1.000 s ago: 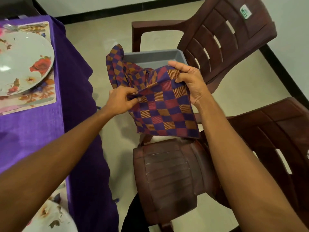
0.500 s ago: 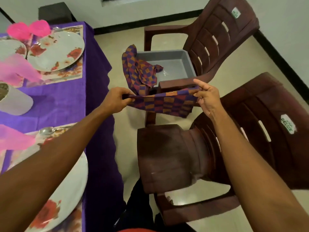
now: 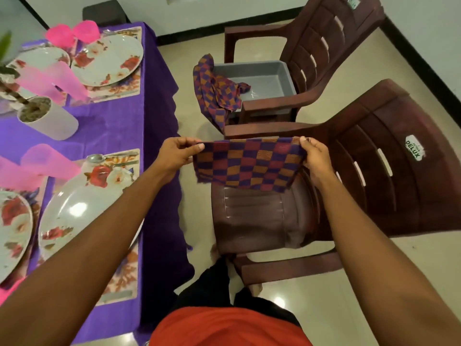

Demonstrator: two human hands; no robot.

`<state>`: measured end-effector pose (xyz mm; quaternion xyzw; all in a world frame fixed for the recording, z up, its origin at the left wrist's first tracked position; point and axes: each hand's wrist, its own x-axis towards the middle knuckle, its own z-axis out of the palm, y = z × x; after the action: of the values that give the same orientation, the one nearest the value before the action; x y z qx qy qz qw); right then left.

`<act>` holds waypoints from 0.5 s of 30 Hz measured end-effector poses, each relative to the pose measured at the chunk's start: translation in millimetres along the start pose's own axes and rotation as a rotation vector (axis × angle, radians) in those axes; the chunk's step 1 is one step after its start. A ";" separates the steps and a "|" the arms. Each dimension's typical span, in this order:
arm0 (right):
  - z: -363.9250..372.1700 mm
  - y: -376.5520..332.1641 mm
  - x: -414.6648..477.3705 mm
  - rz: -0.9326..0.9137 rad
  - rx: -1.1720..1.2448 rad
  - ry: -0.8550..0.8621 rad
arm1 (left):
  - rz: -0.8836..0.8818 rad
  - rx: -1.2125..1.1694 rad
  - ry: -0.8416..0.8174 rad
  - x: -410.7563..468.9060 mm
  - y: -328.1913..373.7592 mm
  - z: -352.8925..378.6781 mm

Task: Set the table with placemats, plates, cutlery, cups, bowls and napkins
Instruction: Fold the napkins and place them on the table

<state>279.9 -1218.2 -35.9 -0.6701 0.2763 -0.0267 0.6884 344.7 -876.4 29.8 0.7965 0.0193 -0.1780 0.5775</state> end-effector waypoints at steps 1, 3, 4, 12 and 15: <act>5.4 5.1 -3.4 0.002 0.014 0.062 | -0.022 0.002 -0.011 -6.0 -5.2 2.4; 16.3 13.3 -11.2 -0.016 -0.051 0.169 | -0.045 -0.036 0.000 -15.7 -14.5 9.0; 21.4 16.2 -15.8 -0.021 -0.082 0.225 | -0.067 -0.078 0.022 -19.3 -18.2 12.4; 35.4 66.5 -37.8 0.136 0.033 0.391 | -0.121 -0.194 0.073 -40.2 -24.8 25.4; 42.4 83.2 -53.5 0.180 0.170 0.454 | -0.025 -0.054 0.024 -51.9 -16.2 23.0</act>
<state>224.6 -1149.5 -97.6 -0.5594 0.4792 -0.1381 0.6621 286.3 -883.3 24.7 0.7824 0.0409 -0.1753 0.5962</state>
